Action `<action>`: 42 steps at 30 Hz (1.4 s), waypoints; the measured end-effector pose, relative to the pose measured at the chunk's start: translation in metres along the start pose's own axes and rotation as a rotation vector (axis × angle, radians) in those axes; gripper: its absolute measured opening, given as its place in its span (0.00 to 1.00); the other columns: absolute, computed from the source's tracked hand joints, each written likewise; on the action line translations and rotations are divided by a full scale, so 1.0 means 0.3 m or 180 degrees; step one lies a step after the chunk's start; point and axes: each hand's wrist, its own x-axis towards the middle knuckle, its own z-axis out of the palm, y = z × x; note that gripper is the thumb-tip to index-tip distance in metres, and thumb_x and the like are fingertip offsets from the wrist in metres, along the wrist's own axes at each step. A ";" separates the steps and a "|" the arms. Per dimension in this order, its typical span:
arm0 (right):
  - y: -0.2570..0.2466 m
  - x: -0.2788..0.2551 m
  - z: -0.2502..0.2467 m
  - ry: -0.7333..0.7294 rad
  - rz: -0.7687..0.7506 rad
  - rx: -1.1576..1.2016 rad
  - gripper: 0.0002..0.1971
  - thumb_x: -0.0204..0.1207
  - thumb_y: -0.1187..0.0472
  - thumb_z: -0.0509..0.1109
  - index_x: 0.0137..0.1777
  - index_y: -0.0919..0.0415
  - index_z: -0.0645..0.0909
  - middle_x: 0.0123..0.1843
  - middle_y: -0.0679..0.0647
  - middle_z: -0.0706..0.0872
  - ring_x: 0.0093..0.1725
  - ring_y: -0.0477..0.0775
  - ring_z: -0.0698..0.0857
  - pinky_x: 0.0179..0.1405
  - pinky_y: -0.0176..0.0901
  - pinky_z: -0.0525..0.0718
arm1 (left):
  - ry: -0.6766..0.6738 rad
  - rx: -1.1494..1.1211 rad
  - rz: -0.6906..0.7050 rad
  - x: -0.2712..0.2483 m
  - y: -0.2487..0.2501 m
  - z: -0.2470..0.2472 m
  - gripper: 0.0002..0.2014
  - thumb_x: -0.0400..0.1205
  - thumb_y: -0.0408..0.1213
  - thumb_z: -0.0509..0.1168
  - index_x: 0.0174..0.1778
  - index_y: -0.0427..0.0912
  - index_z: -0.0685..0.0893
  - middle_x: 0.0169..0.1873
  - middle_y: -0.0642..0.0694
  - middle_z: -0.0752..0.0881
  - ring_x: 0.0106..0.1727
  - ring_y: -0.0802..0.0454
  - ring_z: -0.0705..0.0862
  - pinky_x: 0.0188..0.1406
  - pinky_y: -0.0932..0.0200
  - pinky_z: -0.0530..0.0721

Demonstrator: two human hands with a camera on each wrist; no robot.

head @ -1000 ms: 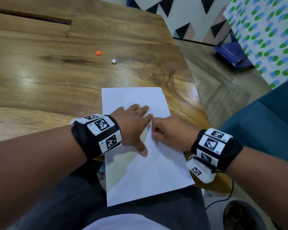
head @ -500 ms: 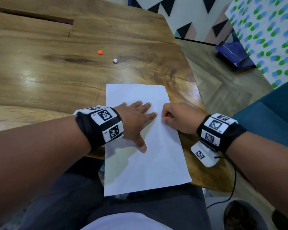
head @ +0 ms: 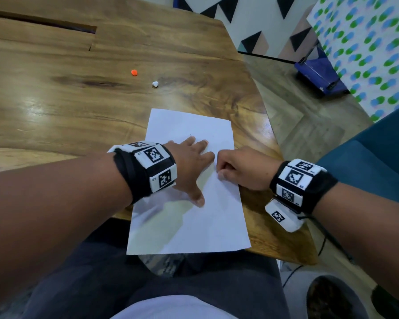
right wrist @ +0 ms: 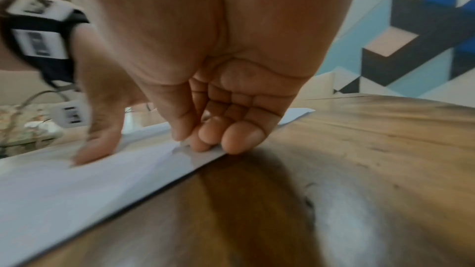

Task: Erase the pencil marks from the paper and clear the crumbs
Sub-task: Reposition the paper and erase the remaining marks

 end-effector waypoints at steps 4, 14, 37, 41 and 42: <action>0.014 0.047 0.005 0.0470 0.0363 0.0210 0.03 0.79 0.53 0.70 0.45 0.51 0.81 0.40 0.44 0.86 0.44 0.50 0.84 0.39 0.41 0.79 | -0.0093 -0.0067 -0.0087 -0.009 -0.004 -0.001 0.61 0.63 0.77 0.73 0.87 0.55 0.52 0.90 0.49 0.45 0.90 0.41 0.44 0.75 0.28 0.72; -0.008 0.033 -0.002 0.0246 0.0247 0.0102 0.05 0.81 0.53 0.69 0.49 0.52 0.82 0.43 0.46 0.85 0.46 0.51 0.84 0.41 0.42 0.79 | -0.0292 0.0051 -0.0210 -0.016 0.011 -0.003 0.72 0.60 0.78 0.74 0.89 0.58 0.34 0.89 0.49 0.32 0.90 0.41 0.36 0.78 0.25 0.65; -0.020 -0.096 0.052 -0.0314 -0.0185 -0.0016 0.03 0.82 0.51 0.67 0.50 0.49 0.78 0.41 0.43 0.84 0.42 0.46 0.82 0.41 0.45 0.82 | -0.0419 -0.0030 -0.0268 -0.024 0.013 0.000 0.72 0.62 0.77 0.74 0.88 0.59 0.30 0.88 0.51 0.28 0.89 0.43 0.31 0.79 0.20 0.59; -0.017 -0.078 0.038 -0.0273 -0.0197 -0.0055 0.04 0.82 0.51 0.67 0.51 0.50 0.80 0.41 0.43 0.85 0.42 0.46 0.82 0.40 0.41 0.79 | -0.0404 -0.0028 -0.0267 -0.023 0.013 -0.001 0.71 0.62 0.76 0.74 0.87 0.59 0.30 0.88 0.51 0.28 0.89 0.43 0.31 0.79 0.20 0.59; -0.004 -0.060 0.029 -0.0132 -0.0087 -0.0019 0.04 0.81 0.52 0.67 0.51 0.51 0.80 0.41 0.43 0.85 0.43 0.48 0.82 0.41 0.41 0.80 | -0.0407 -0.0026 -0.0268 -0.024 0.014 -0.002 0.71 0.63 0.76 0.74 0.87 0.59 0.30 0.88 0.51 0.27 0.89 0.43 0.30 0.79 0.20 0.59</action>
